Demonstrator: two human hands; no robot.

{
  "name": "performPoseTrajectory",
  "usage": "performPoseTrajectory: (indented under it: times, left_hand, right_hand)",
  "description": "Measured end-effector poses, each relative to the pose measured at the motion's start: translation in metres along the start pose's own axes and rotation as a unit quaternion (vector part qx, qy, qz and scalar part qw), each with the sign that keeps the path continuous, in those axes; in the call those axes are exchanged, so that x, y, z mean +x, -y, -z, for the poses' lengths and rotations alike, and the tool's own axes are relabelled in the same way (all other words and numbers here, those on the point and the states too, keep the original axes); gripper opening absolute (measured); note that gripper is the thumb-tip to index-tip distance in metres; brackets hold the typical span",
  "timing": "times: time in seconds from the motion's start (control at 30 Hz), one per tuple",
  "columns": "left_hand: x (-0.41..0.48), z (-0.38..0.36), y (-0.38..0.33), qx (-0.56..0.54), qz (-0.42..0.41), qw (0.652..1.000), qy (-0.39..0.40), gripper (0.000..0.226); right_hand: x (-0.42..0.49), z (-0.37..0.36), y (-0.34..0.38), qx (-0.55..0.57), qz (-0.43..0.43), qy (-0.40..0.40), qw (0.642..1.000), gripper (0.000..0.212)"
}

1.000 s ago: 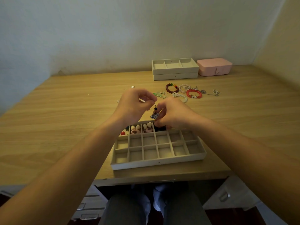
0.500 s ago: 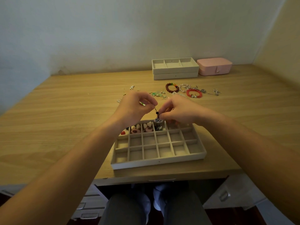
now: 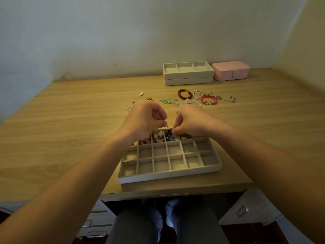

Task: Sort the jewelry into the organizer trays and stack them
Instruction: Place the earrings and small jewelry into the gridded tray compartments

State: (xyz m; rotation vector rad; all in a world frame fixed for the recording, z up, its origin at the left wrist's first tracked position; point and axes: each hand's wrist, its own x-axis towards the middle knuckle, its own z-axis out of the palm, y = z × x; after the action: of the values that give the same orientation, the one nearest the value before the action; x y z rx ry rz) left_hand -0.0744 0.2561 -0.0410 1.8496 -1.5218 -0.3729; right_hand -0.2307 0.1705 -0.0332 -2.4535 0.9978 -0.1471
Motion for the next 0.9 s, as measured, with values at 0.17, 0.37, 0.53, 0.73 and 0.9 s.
performPoseTrajectory:
  times: [0.17,0.37,0.53,0.73,0.9]
  left_hand:
    - [0.0,-0.002,0.001,0.006,0.0,1.0,0.005,0.019]
    - [-0.003,-0.004,0.0,0.01,-0.008,1.0,0.018,0.018]
    - [-0.002,-0.006,0.001,0.006,-0.006,1.0,0.02,0.022]
    - [-0.003,-0.007,-0.002,0.02,-0.027,0.999,0.032,0.03]
    - [-0.005,-0.009,-0.002,0.08,-0.059,0.994,0.046,0.023]
  right_hand:
    - [-0.002,-0.003,0.004,-0.023,-0.012,-0.017,1.0,0.008]
    - [-0.002,-0.011,0.008,-0.022,-0.021,-0.023,0.999,0.005]
    - [-0.003,-0.005,0.002,-0.012,0.002,0.001,1.0,0.004]
    - [-0.001,0.003,-0.005,-0.008,0.025,0.014,1.0,0.012]
    - [-0.001,0.005,-0.012,0.036,0.018,-0.002,0.999,0.015]
